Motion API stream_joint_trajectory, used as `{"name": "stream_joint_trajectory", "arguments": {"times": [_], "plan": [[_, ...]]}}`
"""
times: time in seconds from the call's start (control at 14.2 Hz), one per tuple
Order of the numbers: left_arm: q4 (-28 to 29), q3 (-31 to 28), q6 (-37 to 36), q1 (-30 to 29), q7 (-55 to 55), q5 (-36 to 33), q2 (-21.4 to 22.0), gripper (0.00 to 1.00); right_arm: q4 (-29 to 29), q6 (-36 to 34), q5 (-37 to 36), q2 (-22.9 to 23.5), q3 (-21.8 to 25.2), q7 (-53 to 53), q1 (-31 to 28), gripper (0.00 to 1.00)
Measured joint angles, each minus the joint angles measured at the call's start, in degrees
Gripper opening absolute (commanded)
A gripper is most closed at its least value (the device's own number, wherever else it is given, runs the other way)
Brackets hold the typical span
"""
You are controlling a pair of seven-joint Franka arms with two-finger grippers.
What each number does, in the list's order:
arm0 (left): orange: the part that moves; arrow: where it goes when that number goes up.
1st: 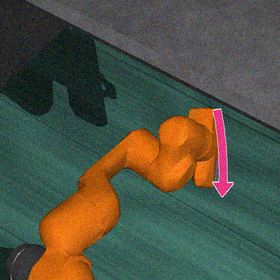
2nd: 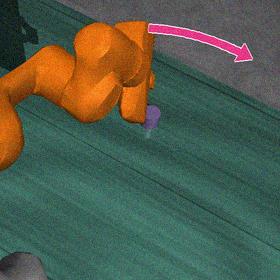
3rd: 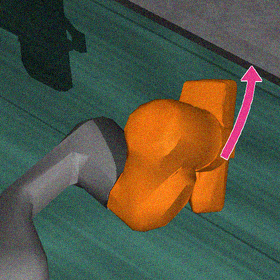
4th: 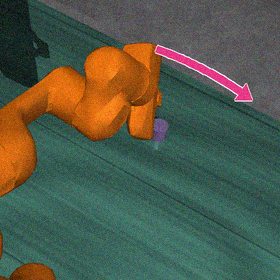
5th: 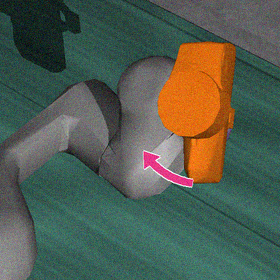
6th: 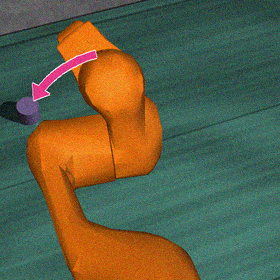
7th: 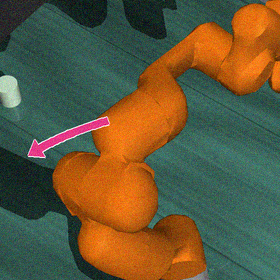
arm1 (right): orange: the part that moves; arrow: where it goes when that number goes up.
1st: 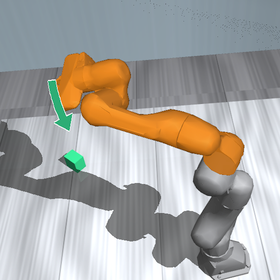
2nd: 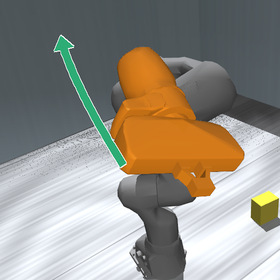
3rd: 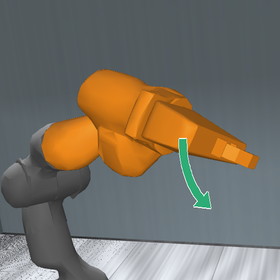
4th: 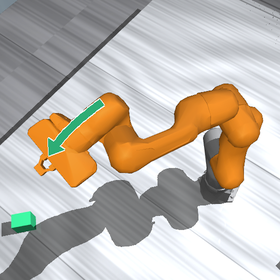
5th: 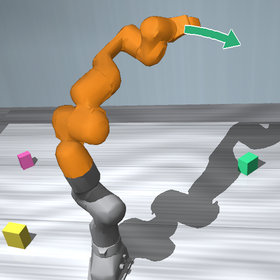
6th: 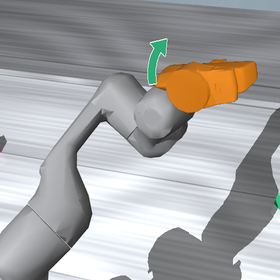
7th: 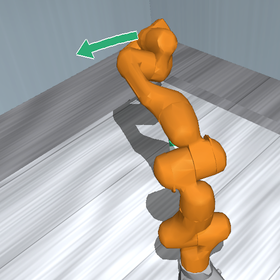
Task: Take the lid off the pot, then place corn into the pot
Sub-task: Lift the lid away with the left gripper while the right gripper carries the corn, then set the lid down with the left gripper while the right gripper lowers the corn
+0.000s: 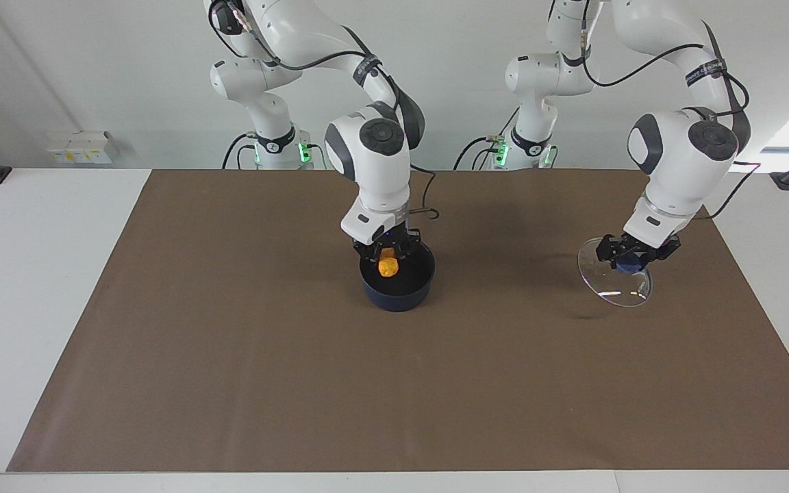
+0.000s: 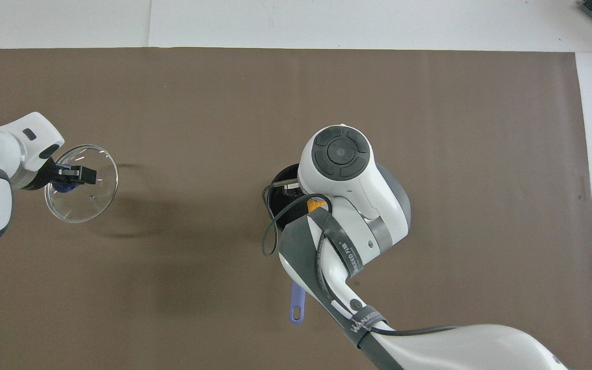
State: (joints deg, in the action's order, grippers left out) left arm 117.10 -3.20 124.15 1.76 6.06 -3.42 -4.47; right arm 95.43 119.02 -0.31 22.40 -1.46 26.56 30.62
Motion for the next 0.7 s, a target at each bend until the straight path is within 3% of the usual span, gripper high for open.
{"name": "stream_joint_trajectory", "arguments": {"times": [0.7], "plan": [[9.78, 0.03, 11.86, -8.56, 14.85, 0.00, -0.07, 0.02, -0.70, 1.02, 0.00, 2.50, 0.01, 0.04, 0.85, 0.00]]}}
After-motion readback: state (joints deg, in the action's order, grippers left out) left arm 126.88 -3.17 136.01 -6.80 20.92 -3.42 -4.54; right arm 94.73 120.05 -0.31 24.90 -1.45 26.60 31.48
